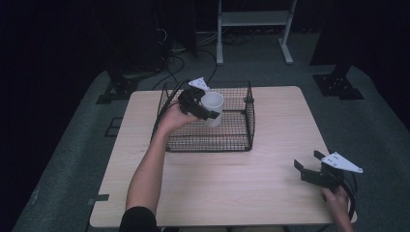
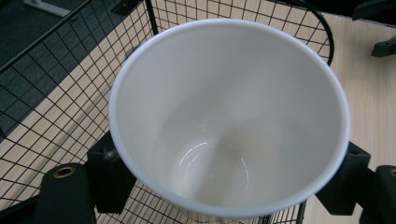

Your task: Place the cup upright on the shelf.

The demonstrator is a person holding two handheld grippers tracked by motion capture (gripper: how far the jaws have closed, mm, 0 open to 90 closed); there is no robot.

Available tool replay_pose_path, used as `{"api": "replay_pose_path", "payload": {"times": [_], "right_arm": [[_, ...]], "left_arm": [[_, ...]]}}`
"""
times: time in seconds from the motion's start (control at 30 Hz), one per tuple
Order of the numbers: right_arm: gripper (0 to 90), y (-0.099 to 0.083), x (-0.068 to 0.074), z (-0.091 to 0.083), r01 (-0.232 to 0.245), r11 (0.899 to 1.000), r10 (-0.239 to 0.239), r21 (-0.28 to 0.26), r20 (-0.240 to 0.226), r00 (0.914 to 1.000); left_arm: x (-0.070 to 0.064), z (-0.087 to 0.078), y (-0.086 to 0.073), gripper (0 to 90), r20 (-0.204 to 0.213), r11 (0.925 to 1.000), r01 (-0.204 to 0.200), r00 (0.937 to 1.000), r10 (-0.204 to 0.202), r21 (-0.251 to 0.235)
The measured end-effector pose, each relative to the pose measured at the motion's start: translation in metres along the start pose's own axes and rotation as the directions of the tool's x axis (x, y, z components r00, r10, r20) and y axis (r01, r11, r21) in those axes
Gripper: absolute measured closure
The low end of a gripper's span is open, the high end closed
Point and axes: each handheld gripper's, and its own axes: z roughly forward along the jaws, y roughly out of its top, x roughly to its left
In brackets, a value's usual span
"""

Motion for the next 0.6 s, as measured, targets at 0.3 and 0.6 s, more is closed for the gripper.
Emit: {"api": "replay_pose_path", "payload": {"times": [0.3,0.6], "right_arm": [[13.1,0.0,0.0,0.0,-0.001,1.0,0.001,-0.001,-0.001,1.0],[13.1,0.0,0.0,0.0,0.001,1.0,-0.001,-0.001,-0.002,1.0]], "left_arm": [[0.005,0.014,-0.003,21.1,0.003,0.9997,0.008,1.0,-0.008,0.024],[0.007,0.022,-0.006,21.1,0.0,0.9991,0.009,1.0,-0.009,0.04]]}}
